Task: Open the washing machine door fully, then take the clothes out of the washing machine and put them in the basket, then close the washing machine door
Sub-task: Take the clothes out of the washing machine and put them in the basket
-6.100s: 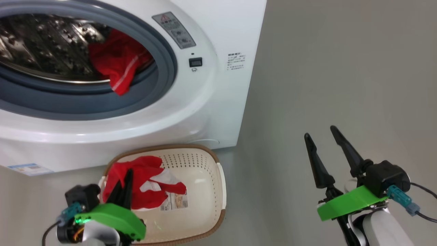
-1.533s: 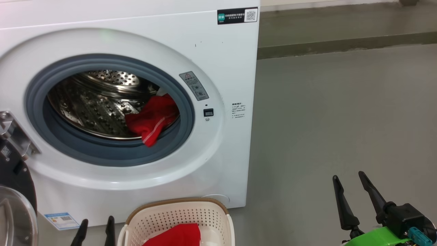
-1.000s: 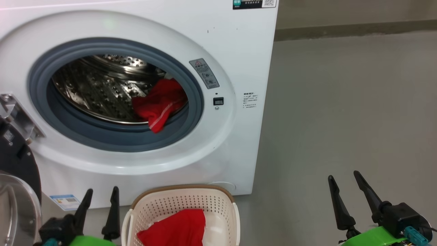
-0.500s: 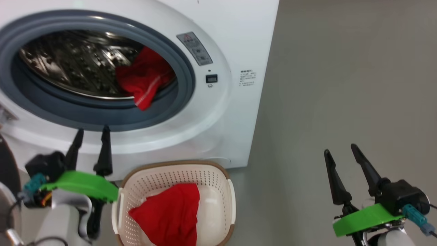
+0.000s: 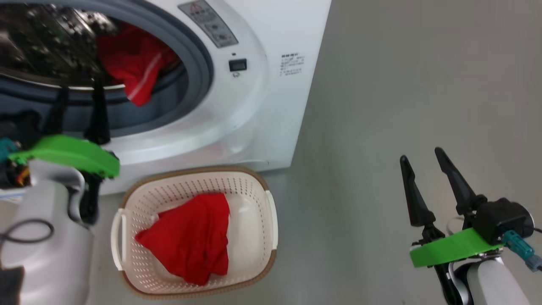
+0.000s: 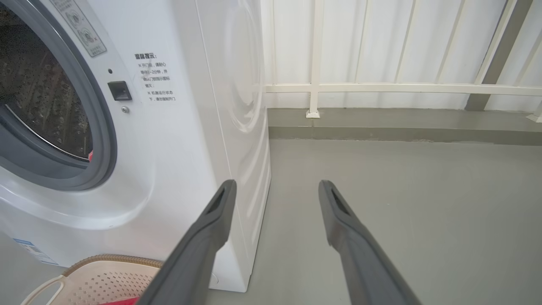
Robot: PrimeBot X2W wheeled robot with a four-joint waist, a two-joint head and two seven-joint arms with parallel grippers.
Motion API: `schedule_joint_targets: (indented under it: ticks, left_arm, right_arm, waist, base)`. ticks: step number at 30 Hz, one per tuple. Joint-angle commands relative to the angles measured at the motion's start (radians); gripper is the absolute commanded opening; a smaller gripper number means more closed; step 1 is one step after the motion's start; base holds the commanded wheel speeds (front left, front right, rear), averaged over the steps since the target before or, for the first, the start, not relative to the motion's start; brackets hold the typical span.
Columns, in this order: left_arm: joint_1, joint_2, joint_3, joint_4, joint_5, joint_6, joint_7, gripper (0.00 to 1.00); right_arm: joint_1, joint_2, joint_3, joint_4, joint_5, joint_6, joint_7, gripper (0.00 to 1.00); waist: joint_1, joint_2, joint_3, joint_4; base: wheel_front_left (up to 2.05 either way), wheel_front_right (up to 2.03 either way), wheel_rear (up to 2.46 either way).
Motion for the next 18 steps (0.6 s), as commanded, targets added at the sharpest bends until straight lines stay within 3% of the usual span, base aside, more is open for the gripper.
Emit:
schedule_joint_targets:
  ticks: [1, 14, 18]
  left_arm:
    - [-0.053, 0.058, 0.018, 0.000, 0.001, -0.004, -0.011, 1.00]
    - [-0.309, 0.098, -0.038, 0.202, -0.046, -0.007, -0.011, 1.00]
    - [-0.382, 0.121, -0.084, 0.264, -0.089, -0.007, 0.048, 1.00]
  right_arm:
    - [-0.031, -0.009, 0.022, -0.031, 0.005, 0.006, -0.006, 1.00]
    - [-0.100, -0.009, 0.058, -0.048, 0.012, 0.006, -0.006, 1.00]
    - [-0.123, -0.009, 0.073, -0.046, 0.016, 0.006, -0.006, 1.00]
  waist:
    - [0.0000, 0.0000, 0.069, -0.027]
    - [0.0000, 0.0000, 0.211, -0.050]
    - [0.0000, 0.0000, 0.244, -0.061]
  base:
    - [0.00, 0.00, 0.00]
    - [0.00, 0.00, 0.00]
    - [0.00, 0.00, 0.00]
